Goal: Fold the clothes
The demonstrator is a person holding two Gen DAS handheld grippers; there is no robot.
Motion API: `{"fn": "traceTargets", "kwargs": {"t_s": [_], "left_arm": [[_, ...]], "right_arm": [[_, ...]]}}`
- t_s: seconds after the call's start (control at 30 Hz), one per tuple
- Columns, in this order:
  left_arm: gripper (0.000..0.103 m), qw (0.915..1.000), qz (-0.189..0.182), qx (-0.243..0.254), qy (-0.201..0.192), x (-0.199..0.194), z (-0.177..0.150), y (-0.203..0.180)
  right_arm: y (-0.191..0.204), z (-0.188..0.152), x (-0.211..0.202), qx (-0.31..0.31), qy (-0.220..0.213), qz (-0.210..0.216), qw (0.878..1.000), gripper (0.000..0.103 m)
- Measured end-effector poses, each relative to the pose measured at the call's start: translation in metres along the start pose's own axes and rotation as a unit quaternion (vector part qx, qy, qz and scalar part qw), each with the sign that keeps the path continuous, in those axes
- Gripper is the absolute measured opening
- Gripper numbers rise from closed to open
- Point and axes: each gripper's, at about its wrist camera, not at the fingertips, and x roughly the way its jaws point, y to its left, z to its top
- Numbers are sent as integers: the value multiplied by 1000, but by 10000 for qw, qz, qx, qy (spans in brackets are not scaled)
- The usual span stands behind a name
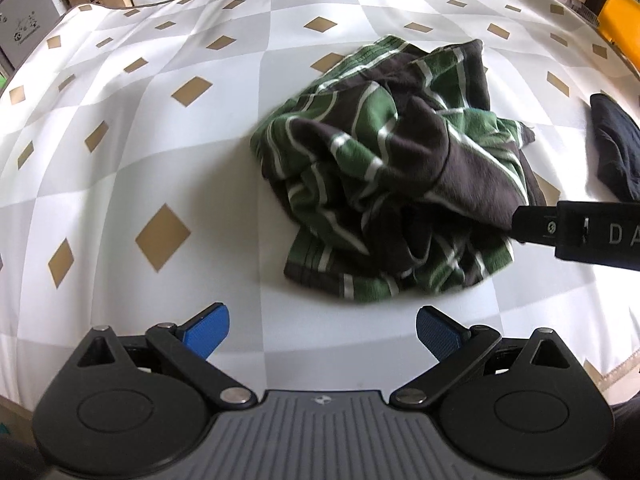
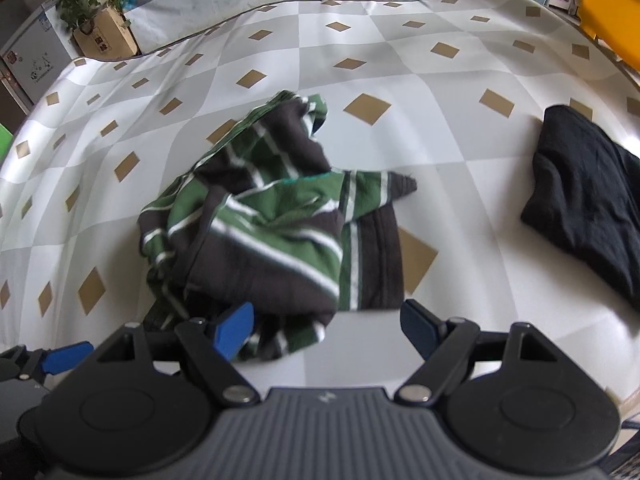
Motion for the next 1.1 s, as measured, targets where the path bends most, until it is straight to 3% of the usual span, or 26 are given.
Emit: {"fn": "traceTargets", "kwargs": {"t_s": [0.47,0.8,1.1], "left_arm": [[100,9995,-115,-287,-23,-17,-31,8],[100,9990,-99,-392,-204,-32,-45,13],[100,9979,-91,-433,-469,-49,-50,14]], "right_arm": [[7,-42,-7,-136,137,-241,9995,80],[11,-62,-21,-325,-145,-566,9978,80],[13,-69,-29,-400,-169,-459,9980,80]]}}
